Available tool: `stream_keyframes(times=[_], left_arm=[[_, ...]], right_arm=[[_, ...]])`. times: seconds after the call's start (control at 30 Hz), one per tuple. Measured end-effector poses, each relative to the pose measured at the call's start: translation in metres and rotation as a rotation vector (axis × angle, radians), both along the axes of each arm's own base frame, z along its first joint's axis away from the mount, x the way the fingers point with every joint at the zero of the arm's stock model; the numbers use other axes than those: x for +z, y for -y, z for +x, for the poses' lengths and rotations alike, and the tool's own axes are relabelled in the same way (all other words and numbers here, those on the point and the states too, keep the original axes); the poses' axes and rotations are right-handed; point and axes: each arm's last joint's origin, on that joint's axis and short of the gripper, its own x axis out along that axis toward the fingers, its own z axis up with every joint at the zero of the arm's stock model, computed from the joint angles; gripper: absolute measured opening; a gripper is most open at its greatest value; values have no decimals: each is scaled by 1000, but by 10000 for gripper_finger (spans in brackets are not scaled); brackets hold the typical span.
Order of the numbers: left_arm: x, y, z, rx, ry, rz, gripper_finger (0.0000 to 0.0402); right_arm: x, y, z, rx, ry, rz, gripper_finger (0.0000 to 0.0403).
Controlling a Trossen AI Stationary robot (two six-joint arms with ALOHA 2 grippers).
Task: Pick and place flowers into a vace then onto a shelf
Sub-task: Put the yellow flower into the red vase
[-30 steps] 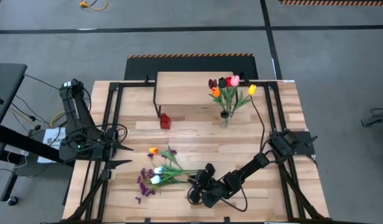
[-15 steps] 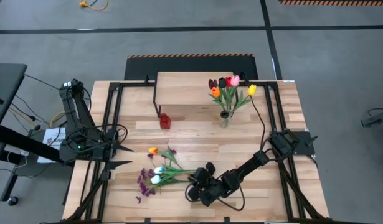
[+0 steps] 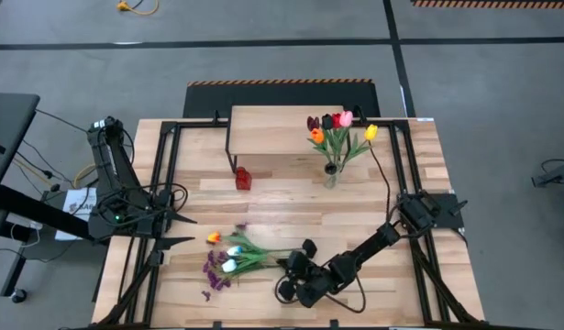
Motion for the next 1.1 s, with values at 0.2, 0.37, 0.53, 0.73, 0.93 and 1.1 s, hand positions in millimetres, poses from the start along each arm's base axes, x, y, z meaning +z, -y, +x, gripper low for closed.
stream_keyframes(times=[0.2,0.37,0.53,0.73,0.93,1.1], left_arm=[[-1,0,0,1,-7,2,171],[-1,0,0,2,-8,1,171],[-2,0,0,0,-11,-8,171],[-2,0,0,-3,-14,-6,171],[-2,0,0,-3,-13,-7,171],[-2,0,0,-3,-12,-9,171]], right_arm=[[24,-18,5,0,74,-125,3],[42,-26,10,-25,114,-231,2],[58,-38,8,-90,151,-375,1],[68,-51,-3,-208,174,-544,1],[72,-57,-12,-314,198,-628,1],[77,-52,-4,-312,149,-689,0]])
